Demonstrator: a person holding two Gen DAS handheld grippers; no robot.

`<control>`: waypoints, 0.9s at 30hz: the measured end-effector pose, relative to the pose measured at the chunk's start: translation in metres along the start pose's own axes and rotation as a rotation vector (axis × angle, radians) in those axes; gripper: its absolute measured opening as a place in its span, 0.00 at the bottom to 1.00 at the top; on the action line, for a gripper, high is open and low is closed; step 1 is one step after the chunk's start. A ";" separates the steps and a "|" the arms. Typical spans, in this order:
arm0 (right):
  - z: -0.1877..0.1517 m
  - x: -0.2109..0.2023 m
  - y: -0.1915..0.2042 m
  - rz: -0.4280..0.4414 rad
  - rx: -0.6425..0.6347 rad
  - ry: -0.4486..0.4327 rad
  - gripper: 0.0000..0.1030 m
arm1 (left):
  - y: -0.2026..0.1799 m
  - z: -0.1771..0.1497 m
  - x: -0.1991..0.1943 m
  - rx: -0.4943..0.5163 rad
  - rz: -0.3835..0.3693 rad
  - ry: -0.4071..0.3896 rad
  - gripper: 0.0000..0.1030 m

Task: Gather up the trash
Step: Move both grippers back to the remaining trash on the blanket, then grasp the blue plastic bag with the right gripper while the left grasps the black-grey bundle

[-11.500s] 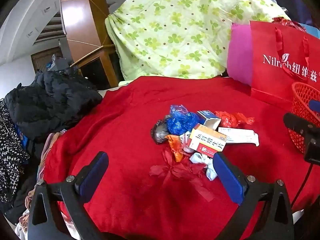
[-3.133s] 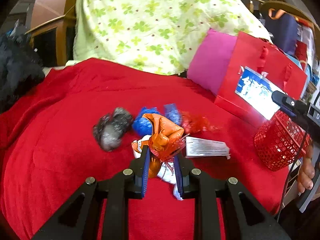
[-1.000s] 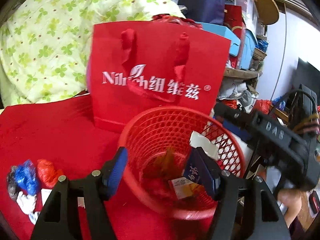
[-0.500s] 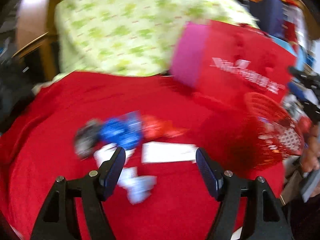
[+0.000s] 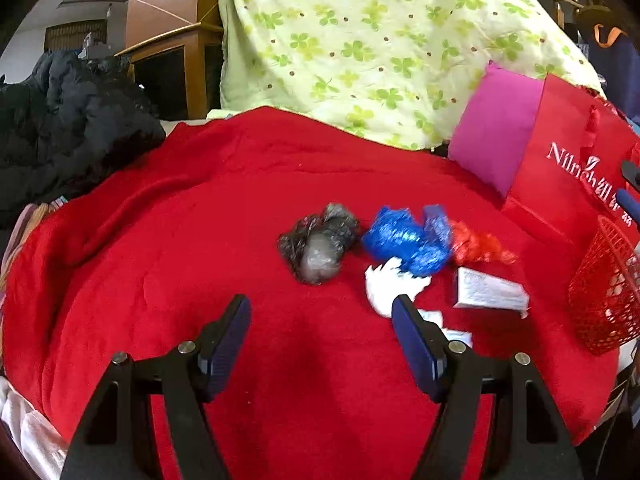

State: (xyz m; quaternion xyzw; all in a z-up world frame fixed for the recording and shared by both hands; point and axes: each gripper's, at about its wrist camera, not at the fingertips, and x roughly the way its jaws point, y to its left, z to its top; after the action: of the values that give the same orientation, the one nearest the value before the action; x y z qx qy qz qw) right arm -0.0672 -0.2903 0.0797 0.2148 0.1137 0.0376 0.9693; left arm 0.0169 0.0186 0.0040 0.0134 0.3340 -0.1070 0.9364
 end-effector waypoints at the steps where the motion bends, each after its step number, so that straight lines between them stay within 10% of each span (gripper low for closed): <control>1: -0.002 0.006 0.000 -0.003 0.007 0.018 0.54 | 0.002 -0.003 0.005 0.000 0.004 0.007 0.71; 27: -0.053 0.105 -0.007 -0.089 0.025 0.353 0.54 | 0.009 -0.022 0.060 -0.054 -0.007 0.143 0.71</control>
State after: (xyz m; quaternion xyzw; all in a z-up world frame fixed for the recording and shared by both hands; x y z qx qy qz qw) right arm 0.0227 -0.2619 0.0083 0.2118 0.2922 0.0303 0.9321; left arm 0.0504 0.0185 -0.0518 -0.0054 0.4030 -0.1002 0.9097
